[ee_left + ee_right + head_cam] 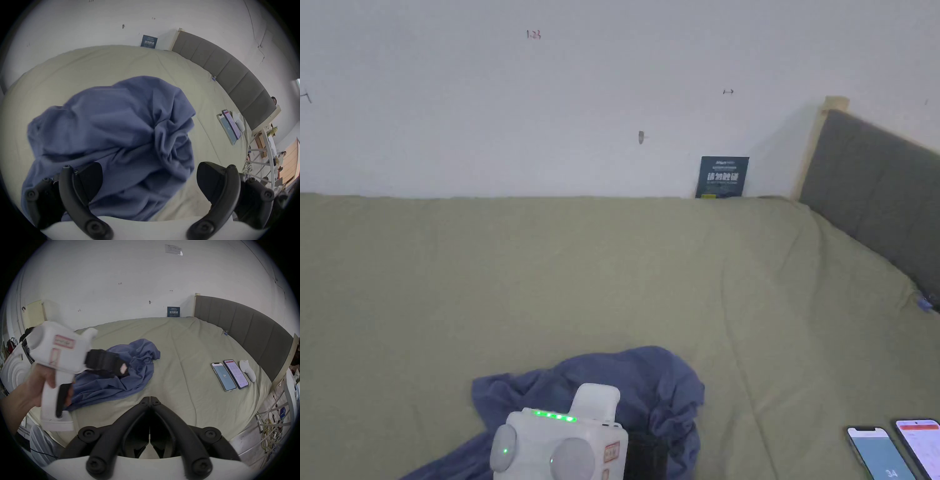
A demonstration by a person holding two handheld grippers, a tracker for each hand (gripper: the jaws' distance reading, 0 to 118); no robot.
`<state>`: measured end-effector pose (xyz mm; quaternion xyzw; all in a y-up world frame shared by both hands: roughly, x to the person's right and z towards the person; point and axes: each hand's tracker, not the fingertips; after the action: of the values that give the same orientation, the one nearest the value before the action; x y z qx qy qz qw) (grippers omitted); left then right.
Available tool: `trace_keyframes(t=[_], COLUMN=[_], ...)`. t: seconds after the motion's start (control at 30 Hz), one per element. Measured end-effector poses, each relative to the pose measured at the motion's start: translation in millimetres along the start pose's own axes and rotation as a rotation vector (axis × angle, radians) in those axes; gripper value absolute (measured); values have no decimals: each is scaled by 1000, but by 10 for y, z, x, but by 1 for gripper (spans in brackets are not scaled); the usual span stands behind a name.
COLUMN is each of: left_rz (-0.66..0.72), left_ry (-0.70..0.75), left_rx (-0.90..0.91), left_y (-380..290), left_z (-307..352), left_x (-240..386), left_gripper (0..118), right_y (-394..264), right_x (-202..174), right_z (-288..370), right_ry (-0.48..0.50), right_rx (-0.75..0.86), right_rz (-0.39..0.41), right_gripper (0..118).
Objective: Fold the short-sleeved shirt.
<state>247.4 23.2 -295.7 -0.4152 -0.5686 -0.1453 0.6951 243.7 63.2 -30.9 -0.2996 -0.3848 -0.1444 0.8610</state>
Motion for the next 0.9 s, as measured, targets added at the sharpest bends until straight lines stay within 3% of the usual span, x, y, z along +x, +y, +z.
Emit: trace_keyframes(t=[0.1, 0.17, 0.2, 0.23, 0.27, 0.3, 0.37, 0.57, 0.9], left_rz=[58, 104, 139, 162, 173, 179, 197, 343, 341], left_ry=[3, -6, -12, -3, 72, 145, 129, 273, 316], left_rx=[58, 86, 100, 119, 128, 170, 115, 182, 174], left_y=[-264, -485, -608, -713, -857, -1018, -1260, -1761, -1591], left_z=[613, 1029, 1212, 1365, 1487, 1633, 1868, 2362, 2241], left_x=[-213, -382, -505, -614, -684, -759, -898, -1329, -1732], left_gripper=[115, 103, 73, 29, 0, 0, 0, 0, 0], right_y=[33, 57, 63, 63, 62, 14, -18, -97, -111], right_x=[-111, -207, -261, -310, -369, -405, -511, -774, -982], right_z=[30, 67, 77, 82, 84, 64, 72, 104, 50], right_ry=[23, 38, 46, 55, 63, 71, 86, 124, 143], right_rx=[17, 28, 30, 32, 31, 33, 34, 16, -11], right_rz=[12, 20, 24, 31, 37, 42, 55, 91, 133], right_gripper=[0, 0, 0, 0, 0, 0, 0, 0, 0])
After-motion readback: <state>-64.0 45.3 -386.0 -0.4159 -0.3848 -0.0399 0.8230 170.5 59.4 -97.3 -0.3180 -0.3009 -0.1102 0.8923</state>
